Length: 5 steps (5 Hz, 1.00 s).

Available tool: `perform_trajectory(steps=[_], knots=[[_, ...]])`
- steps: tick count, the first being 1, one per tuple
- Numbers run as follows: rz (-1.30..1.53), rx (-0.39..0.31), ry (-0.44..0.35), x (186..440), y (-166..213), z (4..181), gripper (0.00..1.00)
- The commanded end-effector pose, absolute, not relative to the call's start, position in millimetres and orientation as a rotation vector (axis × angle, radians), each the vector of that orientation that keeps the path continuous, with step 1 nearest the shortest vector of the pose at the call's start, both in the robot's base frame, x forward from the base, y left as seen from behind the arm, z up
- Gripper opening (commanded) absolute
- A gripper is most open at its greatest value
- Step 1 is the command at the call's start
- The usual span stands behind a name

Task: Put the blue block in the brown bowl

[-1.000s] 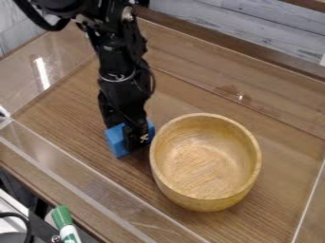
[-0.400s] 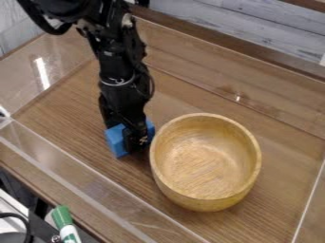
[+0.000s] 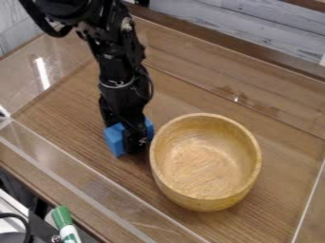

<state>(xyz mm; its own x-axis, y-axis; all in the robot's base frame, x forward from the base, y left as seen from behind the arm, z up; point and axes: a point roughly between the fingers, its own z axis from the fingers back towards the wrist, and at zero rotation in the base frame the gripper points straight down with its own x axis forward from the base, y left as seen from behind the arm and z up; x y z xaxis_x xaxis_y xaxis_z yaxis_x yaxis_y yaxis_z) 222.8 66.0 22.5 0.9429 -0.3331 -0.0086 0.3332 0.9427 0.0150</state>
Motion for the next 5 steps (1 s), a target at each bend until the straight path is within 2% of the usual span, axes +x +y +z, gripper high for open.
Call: perform_trajectory(steps=[1,5], knots=[[-0.337,0.033,-0.019,228,72,25.6,0.0],[-0.323,0.066,0.014,230,79,57.7,0.0]])
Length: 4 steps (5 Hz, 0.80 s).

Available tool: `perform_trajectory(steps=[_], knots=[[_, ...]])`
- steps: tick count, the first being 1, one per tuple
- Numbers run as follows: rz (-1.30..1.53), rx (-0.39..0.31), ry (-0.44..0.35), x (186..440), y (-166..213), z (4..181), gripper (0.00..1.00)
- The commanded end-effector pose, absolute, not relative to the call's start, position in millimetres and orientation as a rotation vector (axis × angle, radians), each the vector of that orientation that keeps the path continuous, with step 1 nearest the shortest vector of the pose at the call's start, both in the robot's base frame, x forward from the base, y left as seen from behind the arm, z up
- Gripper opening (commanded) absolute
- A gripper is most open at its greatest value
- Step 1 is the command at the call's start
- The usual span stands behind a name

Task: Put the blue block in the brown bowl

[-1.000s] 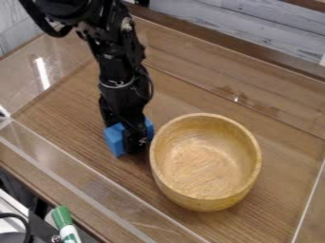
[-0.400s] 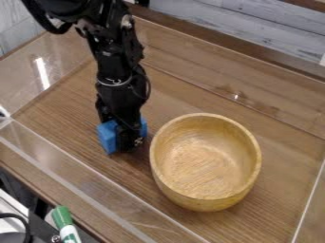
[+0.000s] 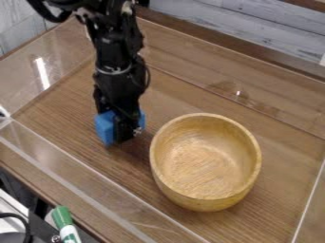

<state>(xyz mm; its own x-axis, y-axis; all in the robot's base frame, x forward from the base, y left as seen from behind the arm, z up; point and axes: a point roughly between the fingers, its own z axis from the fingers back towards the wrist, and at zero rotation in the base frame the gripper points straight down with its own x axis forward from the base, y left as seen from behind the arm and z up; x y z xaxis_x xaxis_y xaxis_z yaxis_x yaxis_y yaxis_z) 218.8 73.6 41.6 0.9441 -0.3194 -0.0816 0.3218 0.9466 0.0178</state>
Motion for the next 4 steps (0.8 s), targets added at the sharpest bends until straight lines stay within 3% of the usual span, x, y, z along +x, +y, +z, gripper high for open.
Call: perform_trajectory(steps=[1,4], knots=[[-0.298,0.07,0.015,232,82,69.2,0.0],[-0.269,0.098,-0.046,248,96,91.3,0.0]])
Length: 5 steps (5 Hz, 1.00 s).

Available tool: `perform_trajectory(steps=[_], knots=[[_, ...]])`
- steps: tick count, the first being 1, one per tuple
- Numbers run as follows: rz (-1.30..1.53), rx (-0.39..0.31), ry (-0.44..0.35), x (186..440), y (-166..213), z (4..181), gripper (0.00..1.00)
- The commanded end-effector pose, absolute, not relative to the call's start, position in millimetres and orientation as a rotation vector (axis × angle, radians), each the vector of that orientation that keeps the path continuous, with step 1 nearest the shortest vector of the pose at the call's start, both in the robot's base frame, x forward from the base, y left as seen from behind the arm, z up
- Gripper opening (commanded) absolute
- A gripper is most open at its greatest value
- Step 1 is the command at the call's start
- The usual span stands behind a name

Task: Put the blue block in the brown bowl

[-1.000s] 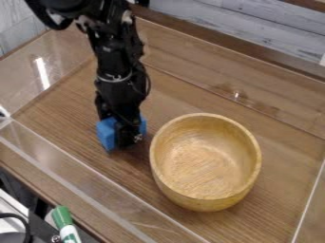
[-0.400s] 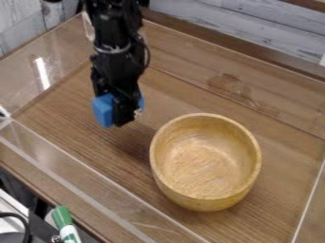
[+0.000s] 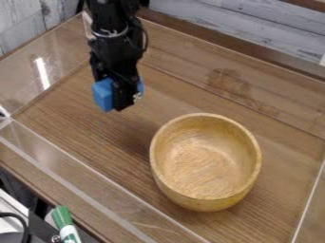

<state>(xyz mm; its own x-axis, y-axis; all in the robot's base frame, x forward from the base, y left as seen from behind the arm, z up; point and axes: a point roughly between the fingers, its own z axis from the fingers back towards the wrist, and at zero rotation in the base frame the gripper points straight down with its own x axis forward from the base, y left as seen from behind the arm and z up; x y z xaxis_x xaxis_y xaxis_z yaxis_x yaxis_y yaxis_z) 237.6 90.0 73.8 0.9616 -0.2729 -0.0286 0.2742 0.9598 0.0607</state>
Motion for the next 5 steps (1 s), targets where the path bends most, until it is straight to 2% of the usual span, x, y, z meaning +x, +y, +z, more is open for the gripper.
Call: perform_trajectory(steps=[1,5], knots=[[-0.271,0.107,-0.074,256,103,90.7,0.0],[-0.299,0.114,-0.129,298,138,59.0,0.0]])
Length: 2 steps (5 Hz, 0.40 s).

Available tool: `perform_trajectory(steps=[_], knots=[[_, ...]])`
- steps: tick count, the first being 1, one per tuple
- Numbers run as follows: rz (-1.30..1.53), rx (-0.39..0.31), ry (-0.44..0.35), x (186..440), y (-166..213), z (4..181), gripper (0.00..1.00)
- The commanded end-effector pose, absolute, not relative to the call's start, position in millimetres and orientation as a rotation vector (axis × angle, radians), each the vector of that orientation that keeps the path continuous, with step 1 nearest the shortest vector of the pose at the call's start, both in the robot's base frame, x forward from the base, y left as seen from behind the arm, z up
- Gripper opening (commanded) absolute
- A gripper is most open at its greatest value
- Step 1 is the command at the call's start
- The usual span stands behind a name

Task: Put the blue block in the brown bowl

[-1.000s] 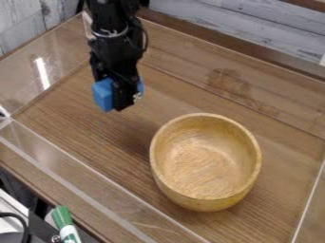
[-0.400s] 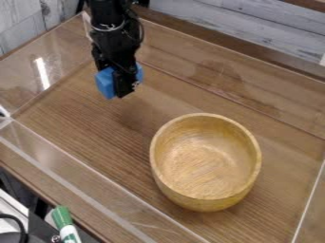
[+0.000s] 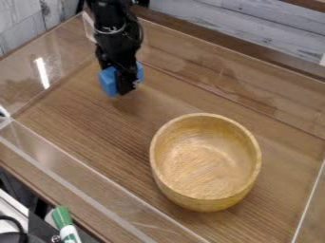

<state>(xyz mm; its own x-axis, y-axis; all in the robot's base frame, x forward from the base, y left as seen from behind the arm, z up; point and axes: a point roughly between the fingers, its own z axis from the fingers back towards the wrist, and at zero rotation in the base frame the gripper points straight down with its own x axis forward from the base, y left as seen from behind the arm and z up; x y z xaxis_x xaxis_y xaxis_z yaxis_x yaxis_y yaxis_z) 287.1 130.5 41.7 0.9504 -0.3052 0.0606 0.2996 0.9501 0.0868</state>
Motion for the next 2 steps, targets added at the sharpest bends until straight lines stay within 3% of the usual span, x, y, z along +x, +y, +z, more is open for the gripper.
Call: perform_trajectory(steps=[1,2], knots=[[-0.305,0.11,-0.134,304.8,144.2,50.5,0.0],[-0.306,0.102,-0.138,306.7,146.8,45.1,1.0]])
